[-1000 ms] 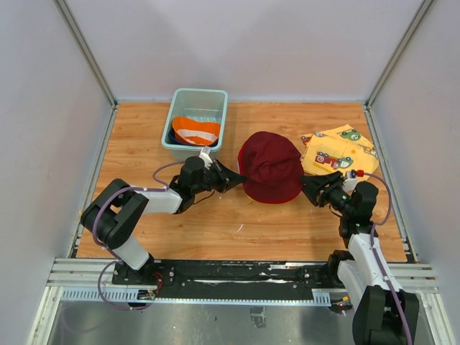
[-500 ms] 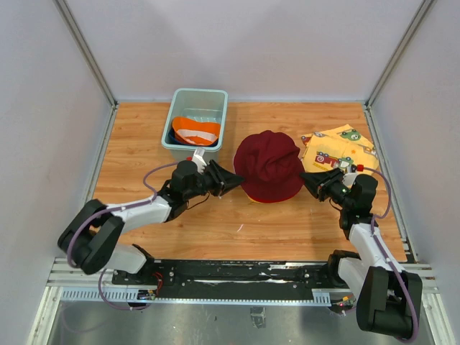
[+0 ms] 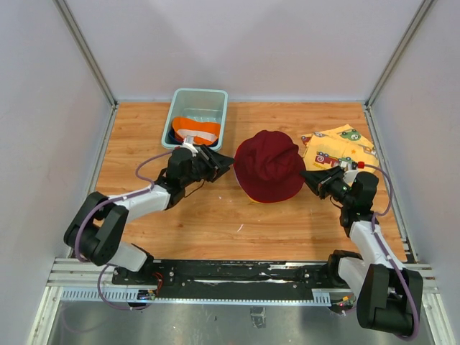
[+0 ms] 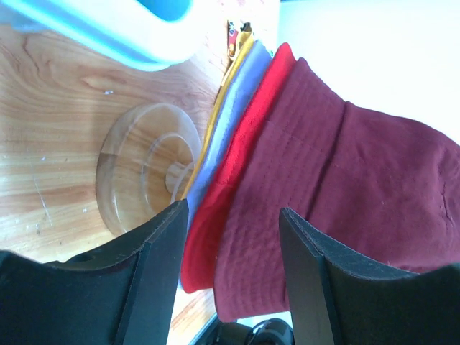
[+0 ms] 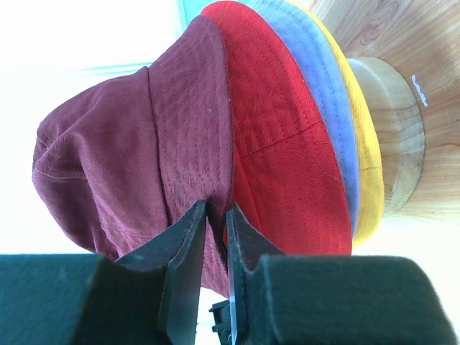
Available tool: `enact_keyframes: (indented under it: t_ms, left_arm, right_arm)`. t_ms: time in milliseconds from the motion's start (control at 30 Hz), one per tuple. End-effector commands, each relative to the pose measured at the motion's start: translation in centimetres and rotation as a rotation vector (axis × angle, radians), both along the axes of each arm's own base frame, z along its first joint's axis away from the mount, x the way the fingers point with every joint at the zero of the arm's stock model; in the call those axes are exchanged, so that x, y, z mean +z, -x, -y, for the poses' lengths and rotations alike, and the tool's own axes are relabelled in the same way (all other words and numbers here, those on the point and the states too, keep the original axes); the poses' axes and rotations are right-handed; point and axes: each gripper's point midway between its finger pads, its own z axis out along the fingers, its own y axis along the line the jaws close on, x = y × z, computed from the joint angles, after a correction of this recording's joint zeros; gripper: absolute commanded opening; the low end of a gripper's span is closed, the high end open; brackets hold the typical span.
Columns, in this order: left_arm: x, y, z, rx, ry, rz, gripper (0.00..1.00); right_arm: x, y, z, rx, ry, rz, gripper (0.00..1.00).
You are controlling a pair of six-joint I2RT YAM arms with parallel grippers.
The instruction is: Stack the hats
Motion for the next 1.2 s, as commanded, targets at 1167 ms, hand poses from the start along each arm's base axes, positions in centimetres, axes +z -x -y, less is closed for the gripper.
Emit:
enact_keyframes:
  t_ms: [1167]
  left_arm:
    - [2.2,-3.8,1.3,-0.061,0.042,0.100,0.52]
  right_arm:
    - [0.0,0.2,-0.6,0.039,0.046,0.031,0.18]
